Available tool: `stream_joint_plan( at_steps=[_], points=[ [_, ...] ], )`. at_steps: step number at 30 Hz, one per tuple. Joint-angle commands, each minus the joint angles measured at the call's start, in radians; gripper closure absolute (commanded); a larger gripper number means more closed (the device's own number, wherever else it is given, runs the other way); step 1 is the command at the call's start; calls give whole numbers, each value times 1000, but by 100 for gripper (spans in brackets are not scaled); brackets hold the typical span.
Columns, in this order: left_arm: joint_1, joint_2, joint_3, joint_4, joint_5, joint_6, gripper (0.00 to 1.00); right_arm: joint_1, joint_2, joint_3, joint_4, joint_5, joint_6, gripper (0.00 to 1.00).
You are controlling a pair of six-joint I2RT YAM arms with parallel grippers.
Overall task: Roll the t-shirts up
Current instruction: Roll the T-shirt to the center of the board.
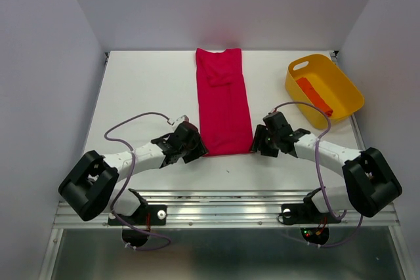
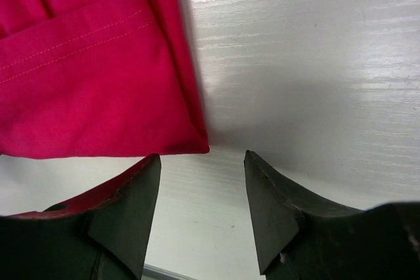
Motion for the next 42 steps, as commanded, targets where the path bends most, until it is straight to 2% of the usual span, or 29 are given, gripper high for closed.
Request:
stream_joint_plan(
  at_steps=[1, 9, 15, 16, 18, 19, 21, 23, 25, 42],
  points=[
    [-6, 22, -22, 62, 21, -8, 43, -15, -12, -21, 77, -50, 23, 42],
    [-11, 41, -31, 79, 24, -16, 50, -25, 20, -42, 126, -61, 35, 52],
    [-9, 74, -8, 82, 12, -10, 65, -25, 63, -44, 163, -58, 35, 61],
    [-11, 80, -5, 80, 10, -8, 65, -25, 64, -42, 165, -57, 35, 63],
    [-11, 88, 2, 79, 5, -7, 71, -25, 69, -39, 166, -50, 34, 67],
    [-11, 91, 7, 77, 2, -7, 78, -25, 68, -38, 166, -50, 31, 74],
    [-11, 93, 12, 74, -2, -5, 85, -25, 63, -36, 165, -55, 28, 83],
    [-11, 88, 19, 62, -7, -7, 100, -25, 55, -39, 163, -57, 26, 94],
    [-11, 79, 24, 47, -16, -7, 100, -25, 46, -42, 160, -63, 26, 99],
    [-43, -53, 12, -50, -16, -36, 100, -25, -103, -81, 79, -147, 32, 99]
  ],
)
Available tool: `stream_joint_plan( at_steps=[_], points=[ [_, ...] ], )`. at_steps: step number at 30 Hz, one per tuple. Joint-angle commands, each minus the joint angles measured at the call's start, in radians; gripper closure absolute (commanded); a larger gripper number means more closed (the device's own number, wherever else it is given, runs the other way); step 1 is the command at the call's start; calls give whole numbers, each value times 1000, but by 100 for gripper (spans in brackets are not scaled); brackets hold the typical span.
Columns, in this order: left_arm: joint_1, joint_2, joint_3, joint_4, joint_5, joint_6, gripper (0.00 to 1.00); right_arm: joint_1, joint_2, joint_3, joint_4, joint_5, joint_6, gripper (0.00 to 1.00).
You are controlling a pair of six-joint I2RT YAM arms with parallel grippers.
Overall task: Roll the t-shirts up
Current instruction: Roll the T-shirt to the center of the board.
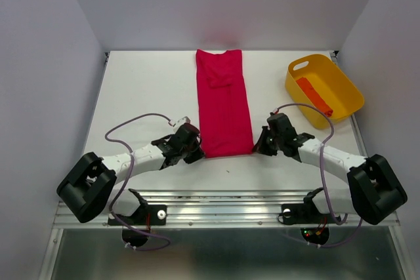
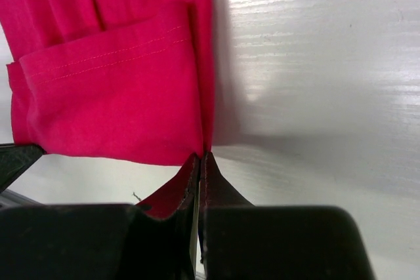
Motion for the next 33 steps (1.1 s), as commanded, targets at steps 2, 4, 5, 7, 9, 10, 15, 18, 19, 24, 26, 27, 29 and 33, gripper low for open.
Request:
stream_joint_plan(
  at_steps=[2, 4, 5, 7, 9, 10, 15, 18, 19, 24, 26, 27, 29, 33],
  points=[
    [-27, -75, 14, -58, -14, -29, 100, -7, -71, -23, -46, -41, 3, 99],
    [-36, -91, 17, -75, -17, -37, 100, -7, -98, -23, -71, -44, 6, 99],
    [-38, -104, 23, -81, -17, -43, 100, -7, -108, -23, -77, -42, 6, 99],
    [-38, -118, 34, -102, -28, -46, 100, -7, -126, -12, -101, -33, 4, 99],
    [-38, -127, 60, -121, -41, -46, 100, -7, -134, -3, -117, -24, 3, 99],
    [-38, -127, 71, -141, -49, -43, 100, -7, -137, 11, -120, -12, 0, 99],
    [-30, -100, 155, -187, -70, -17, 100, -7, -111, 57, -129, 27, -10, 99],
    [-13, -66, 192, -197, -71, -3, 100, -7, -76, 92, -129, 47, -26, 99],
    [-9, -57, 200, -202, -71, 5, 100, -7, -68, 101, -129, 54, -34, 99],
    [31, -22, 247, -207, -69, 34, 100, -7, -14, 163, -129, 79, -63, 99],
    [51, -8, 266, -207, -66, 54, 100, -7, 3, 180, -129, 82, -69, 99],
    [57, -2, 273, -207, -63, 60, 100, -7, 12, 187, -129, 87, -71, 99],
    [69, 17, 284, -207, -61, 72, 100, -7, 35, 213, -126, 96, -80, 99],
    [92, 52, 318, -202, -54, 104, 100, -17, 78, 255, -121, 102, -92, 99]
  ],
)
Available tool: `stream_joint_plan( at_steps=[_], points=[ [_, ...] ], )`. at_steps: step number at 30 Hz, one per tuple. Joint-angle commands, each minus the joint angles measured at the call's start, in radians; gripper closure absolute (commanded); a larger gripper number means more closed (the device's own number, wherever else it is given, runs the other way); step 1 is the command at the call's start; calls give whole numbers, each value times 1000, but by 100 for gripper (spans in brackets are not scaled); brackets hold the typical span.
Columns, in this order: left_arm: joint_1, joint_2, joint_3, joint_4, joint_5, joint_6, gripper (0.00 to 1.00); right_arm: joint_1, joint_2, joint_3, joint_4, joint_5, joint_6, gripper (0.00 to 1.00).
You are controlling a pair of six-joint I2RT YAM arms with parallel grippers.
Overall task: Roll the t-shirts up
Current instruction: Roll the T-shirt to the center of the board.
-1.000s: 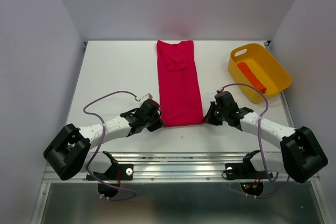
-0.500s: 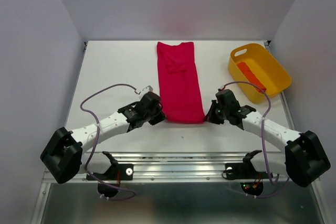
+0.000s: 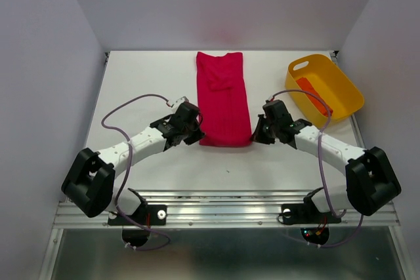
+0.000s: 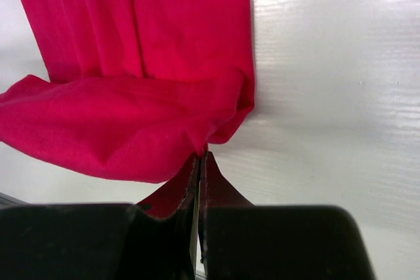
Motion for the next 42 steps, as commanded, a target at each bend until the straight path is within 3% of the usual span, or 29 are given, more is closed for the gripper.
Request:
stream_joint_plan(
  at_steps=[1, 27, 31, 32, 34, 35, 37, 40, 42],
  points=[
    [23, 25, 61, 0, -10, 61, 100, -16, 31, 72, 16, 32, -36, 99],
    [118, 290, 163, 103, 24, 126, 98, -73, 283, 237, 88, 58, -88, 98],
    [123, 303, 180, 94, 24, 132, 86, -73, 291, 262, 88, 58, -88, 90],
    [123, 297, 186, 85, 22, 135, 82, -73, 286, 265, 86, 58, -90, 80],
    [123, 283, 191, 73, 4, 138, 72, -73, 260, 267, 86, 61, -93, 73],
    [123, 263, 194, 62, -4, 141, 61, -73, 249, 265, 86, 67, -94, 65],
    [123, 226, 199, 42, -33, 150, 49, -73, 219, 262, 79, 76, -102, 58],
    [122, 183, 199, 25, -67, 163, 43, -73, 191, 259, 53, 76, -111, 53],
    [122, 140, 190, 11, -81, 170, 34, -73, 159, 245, 42, 66, -117, 50]
  ],
)
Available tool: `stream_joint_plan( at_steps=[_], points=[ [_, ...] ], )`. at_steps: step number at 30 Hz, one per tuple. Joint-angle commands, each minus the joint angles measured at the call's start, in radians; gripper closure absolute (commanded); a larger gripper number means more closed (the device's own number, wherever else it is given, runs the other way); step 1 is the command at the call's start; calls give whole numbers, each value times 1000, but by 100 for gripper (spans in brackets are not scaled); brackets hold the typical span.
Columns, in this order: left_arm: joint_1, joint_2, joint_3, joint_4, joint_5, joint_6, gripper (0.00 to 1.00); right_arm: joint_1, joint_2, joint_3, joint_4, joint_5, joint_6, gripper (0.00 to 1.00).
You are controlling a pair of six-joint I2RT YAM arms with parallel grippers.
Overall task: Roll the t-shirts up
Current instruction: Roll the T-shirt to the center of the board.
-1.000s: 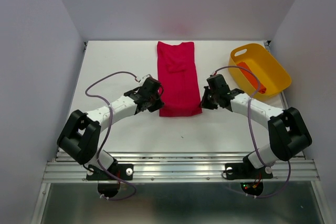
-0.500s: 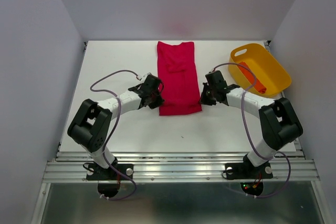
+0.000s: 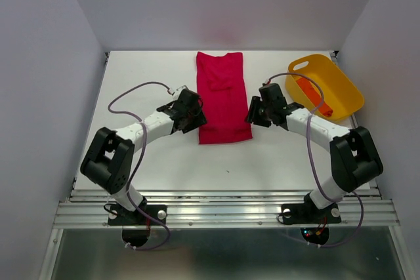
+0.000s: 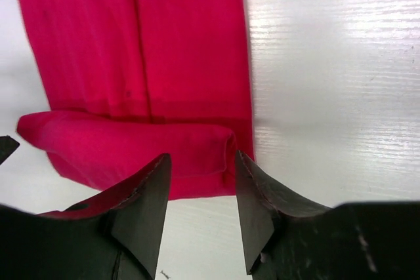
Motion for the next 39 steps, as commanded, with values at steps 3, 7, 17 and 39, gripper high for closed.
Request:
stream_joint_plan(
  at_steps=[3, 7, 17, 39],
  points=[
    [-5, -163, 14, -33, -67, 37, 25, -9, -130, -1, -23, 5, -27, 48],
    [-45, -198, -3, -23, -54, 51, 24, 16, -168, -29, -42, -6, -27, 47],
    [-129, -143, -43, 91, 49, 45, 48, 59, -112, -51, -19, -107, -20, 93],
    [-94, -16, -8, 115, 57, 75, 49, 59, 203, 195, 3, -25, -30, 94]
  ],
)
